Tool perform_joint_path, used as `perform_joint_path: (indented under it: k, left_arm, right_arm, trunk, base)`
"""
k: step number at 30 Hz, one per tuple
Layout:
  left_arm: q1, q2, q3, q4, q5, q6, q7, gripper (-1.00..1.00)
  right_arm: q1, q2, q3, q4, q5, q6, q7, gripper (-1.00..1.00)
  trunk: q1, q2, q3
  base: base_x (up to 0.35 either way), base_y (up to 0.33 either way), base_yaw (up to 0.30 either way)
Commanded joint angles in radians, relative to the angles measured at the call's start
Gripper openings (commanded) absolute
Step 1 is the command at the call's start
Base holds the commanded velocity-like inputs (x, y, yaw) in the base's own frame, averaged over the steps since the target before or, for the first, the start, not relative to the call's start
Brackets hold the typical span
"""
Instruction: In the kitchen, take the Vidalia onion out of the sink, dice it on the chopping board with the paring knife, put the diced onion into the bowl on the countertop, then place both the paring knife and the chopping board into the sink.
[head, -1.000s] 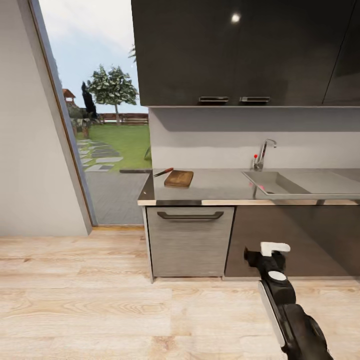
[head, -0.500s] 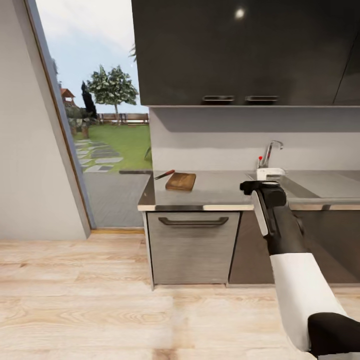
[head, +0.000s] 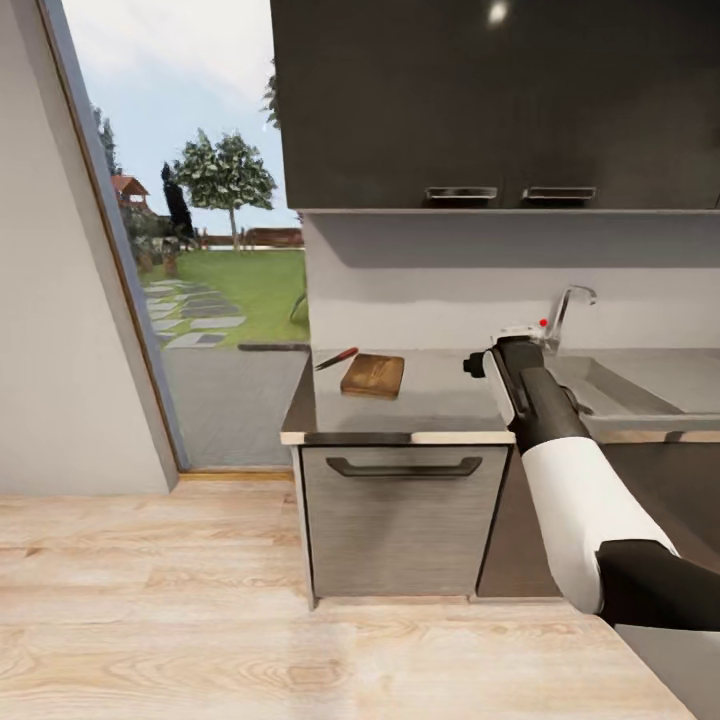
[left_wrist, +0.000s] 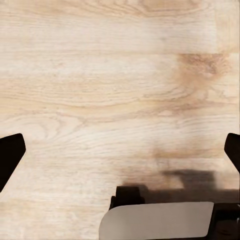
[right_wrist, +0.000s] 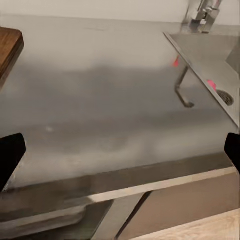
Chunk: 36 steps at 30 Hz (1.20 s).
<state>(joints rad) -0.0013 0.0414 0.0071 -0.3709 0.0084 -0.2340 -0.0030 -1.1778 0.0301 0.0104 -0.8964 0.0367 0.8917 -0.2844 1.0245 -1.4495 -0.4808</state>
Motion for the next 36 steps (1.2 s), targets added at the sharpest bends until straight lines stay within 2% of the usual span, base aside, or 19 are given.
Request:
perform_joint_path:
  k: [1, 9, 17, 21, 27, 36]
  left_arm:
    - [0.0, 0.0, 0.001, 0.0, 0.001, -0.002, 0.0, 1.0]
    - [0.0, 0.0, 0.001, 0.001, 0.002, -0.002, 0.0, 1.0]
    - [0.0, 0.0, 0.001, 0.001, 0.002, -0.002, 0.0, 1.0]
    - [0.0, 0.0, 0.001, 0.001, 0.001, -0.002, 0.0, 1.0]
    - [0.0, -0.001, 0.002, -0.007, 0.002, -0.001, 0.004, 1.0]
    - [0.0, -0.024, 0.002, -0.006, 0.001, -0.001, 0.007, 1.0]
  right_arm:
    - [-0.001, 0.001, 0.001, 0.0, 0.003, 0.006, 0.0, 1.0]
    - [-0.002, 0.005, 0.003, 0.003, 0.003, 0.006, 0.039, 1.0]
    - [-0.002, 0.011, 0.004, 0.007, 0.003, 0.006, 0.045, 1.0]
    - [-0.002, 0.022, 0.005, 0.013, 0.003, 0.006, 0.045, 1.0]
    - [-0.002, 0.033, 0.005, 0.014, 0.003, 0.006, 0.045, 1.0]
    - [-0.002, 0.034, 0.005, 0.015, 0.003, 0.006, 0.05, 1.0]
  trunk:
    - [0.001, 0.0, -0.001]
    - [0.001, 0.0, -0.001]
    - [0.001, 0.0, -0.001]
    - [0.001, 0.0, -0.001]
    - [0.001, 0.0, -0.001]
    - [-0.034, 0.063, 0.027]
  base:
    - [0.298, 0.122, 0.0]
    - [0.298, 0.052, 0.0]
    - [0.298, 0.003, 0.0]
    - [0.287, 0.0, 0.0]
    - [0.078, 0.0, 0.0]
    - [0.003, 0.0, 0.0]
